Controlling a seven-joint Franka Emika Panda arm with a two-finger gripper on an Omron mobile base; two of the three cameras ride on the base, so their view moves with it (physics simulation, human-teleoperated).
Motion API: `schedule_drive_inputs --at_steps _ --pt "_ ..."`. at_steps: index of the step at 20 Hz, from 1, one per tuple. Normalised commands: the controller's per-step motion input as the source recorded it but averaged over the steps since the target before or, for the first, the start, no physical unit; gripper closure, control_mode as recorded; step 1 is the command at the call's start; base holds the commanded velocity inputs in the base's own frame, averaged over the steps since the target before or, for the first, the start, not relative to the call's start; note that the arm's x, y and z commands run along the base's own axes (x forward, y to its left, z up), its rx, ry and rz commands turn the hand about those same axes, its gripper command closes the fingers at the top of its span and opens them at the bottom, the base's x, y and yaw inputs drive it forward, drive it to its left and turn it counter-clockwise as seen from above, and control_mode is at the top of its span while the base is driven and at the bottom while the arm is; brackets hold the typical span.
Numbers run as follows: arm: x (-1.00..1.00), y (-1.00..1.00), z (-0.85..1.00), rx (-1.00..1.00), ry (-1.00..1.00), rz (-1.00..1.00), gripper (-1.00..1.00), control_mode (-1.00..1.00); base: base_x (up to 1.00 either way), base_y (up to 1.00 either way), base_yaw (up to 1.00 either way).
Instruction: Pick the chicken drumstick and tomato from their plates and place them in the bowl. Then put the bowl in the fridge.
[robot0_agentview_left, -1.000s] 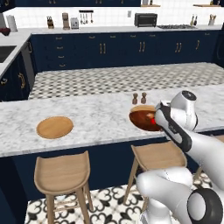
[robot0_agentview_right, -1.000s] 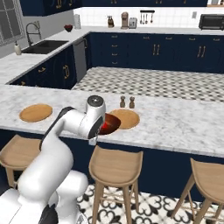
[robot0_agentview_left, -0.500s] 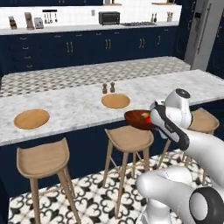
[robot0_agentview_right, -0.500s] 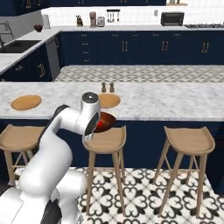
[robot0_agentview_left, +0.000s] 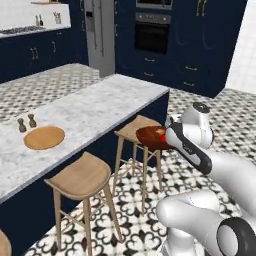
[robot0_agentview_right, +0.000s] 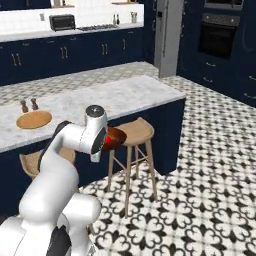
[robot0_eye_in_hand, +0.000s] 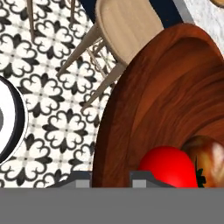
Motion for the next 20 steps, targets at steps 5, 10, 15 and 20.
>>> schedule_drive_inputs --at_steps 5,10,15,20 --pt "0.00 0.00 0.00 0.00 0.00 0.00 1.00 1.00 0.09 0.03 -0.88" --pt "0.00 0.00 0.00 0.00 0.00 0.00 1.00 1.00 0.91 0.00 -0.54" --pt "0.00 0.00 0.00 0.00 0.00 0.00 1.00 1.00 1.00 0.00 -0.16" --pt "0.00 0.00 0.00 0.00 0.00 0.00 1.00 1.00 1.00 0.00 -0.01"
